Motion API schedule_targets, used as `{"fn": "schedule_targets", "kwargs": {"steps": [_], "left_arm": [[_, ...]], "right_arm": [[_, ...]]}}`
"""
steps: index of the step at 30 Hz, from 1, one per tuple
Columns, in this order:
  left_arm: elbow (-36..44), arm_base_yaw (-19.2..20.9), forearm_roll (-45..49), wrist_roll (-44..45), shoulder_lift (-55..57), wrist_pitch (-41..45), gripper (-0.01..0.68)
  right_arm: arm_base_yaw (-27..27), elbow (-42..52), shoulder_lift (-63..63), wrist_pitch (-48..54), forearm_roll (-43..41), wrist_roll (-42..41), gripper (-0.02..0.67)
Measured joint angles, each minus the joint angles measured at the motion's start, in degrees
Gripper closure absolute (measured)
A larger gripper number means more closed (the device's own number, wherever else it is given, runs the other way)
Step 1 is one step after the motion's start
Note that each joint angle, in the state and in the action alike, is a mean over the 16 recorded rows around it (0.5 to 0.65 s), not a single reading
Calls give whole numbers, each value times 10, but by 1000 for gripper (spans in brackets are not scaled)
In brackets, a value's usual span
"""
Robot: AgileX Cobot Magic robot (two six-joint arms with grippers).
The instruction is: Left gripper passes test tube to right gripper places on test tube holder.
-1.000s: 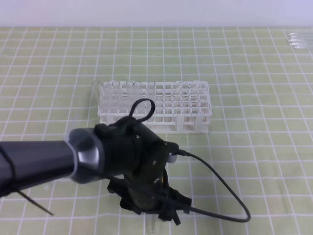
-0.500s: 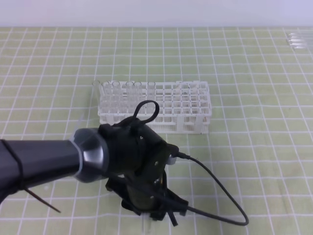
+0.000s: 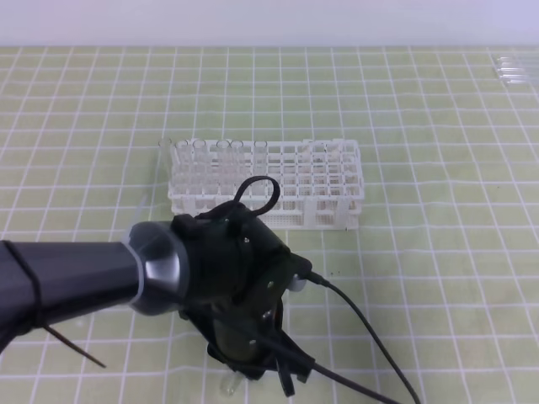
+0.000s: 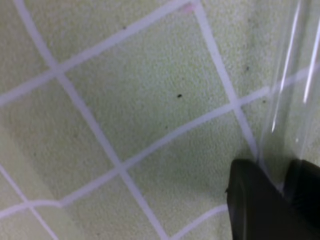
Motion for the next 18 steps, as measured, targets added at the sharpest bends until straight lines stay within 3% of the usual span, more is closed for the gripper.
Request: {"fn": "schedule_targets", "kwargs": {"steps": [9,18], "left_arm": [[1,0,6,27,-24,4,667],[5,1,-4,60,-118,-25,669]], "right_arm": [[1,0,0,1,1,0,651],[1,-4,0,9,16,-3,651]]}}
